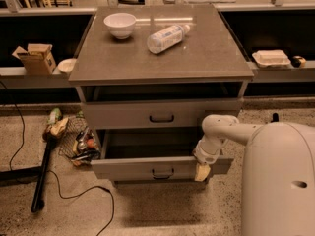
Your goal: Open middle drawer
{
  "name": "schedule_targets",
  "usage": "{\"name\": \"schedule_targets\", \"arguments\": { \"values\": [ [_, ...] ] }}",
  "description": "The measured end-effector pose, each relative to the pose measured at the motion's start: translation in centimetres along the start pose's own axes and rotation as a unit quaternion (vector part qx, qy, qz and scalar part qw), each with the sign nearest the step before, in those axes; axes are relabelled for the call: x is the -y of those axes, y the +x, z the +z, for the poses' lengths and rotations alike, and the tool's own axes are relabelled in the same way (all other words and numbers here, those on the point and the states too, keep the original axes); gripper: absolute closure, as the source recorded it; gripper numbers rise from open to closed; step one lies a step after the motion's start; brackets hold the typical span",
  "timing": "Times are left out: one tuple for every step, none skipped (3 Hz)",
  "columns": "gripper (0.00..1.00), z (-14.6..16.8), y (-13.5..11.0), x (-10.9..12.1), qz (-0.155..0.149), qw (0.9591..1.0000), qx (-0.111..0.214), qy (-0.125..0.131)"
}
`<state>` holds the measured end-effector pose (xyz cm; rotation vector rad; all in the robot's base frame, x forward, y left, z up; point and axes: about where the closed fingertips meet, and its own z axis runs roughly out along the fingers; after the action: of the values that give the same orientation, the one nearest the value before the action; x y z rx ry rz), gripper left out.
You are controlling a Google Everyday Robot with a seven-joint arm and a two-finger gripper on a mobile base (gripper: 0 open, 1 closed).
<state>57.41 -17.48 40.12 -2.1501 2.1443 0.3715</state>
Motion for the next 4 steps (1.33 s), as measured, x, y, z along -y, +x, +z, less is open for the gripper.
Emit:
{"name": "schedule_targets", "arguments": {
  "values": [
    [0.66, -0.5, 0.0, -1.2, 0.003, 1.0, -0.002, 0.004],
    [0.88, -0.5, 0.0, -1.1, 0.003, 1.0, -0.002, 0.004],
    [1.0, -0.9, 0.0, -1.3, 0.009, 0.9998, 0.002, 0.016],
    [1.0, -0.8, 0.6, -3.4, 0.023, 0.9991, 0.019, 0.031]
  ]
}}
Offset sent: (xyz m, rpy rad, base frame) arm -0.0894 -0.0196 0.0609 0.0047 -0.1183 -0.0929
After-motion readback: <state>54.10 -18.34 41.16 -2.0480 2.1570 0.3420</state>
